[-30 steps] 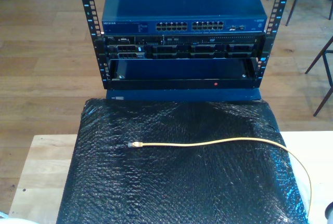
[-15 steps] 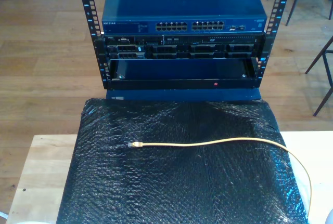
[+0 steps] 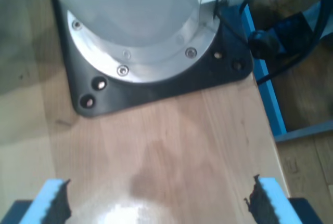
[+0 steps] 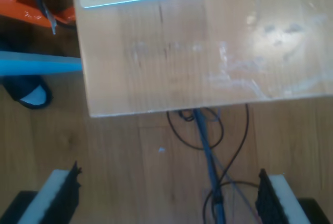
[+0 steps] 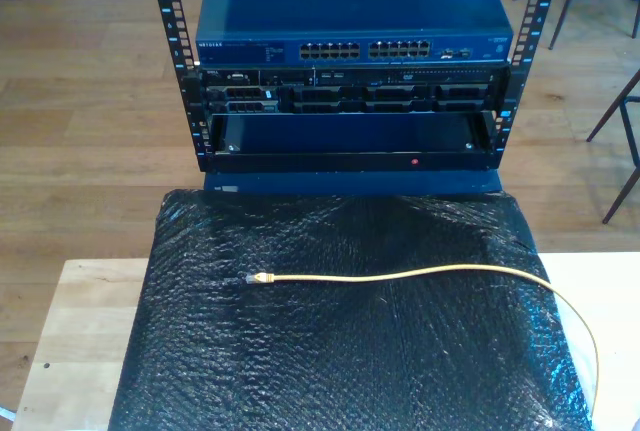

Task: Grab the cable and plug it in

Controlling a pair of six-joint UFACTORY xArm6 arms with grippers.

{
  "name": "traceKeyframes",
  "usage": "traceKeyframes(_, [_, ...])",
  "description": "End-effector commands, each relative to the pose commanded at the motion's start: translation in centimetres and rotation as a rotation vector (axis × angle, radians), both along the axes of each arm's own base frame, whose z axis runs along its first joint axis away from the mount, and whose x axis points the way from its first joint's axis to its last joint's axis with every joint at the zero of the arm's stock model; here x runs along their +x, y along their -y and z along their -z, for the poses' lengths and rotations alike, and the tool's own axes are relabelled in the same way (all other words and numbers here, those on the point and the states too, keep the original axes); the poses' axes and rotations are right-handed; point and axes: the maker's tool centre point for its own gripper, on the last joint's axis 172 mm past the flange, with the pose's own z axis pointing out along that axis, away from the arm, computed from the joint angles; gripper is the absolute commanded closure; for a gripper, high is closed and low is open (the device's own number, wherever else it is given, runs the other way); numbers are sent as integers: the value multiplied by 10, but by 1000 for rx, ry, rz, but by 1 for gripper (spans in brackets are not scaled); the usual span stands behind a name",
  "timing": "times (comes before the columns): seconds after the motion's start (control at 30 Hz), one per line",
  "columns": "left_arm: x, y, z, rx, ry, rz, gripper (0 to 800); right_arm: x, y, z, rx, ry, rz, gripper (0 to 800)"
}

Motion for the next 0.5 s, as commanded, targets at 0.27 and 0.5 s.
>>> traceKeyframes(0.27, [9,-14,-9,37,-34,-28,0,47,16,-16,0,5,132,0])
traceKeyframes(0.5, [22,-17,-13,57,-76,-50,0,86,14,-55,109,79,226,0])
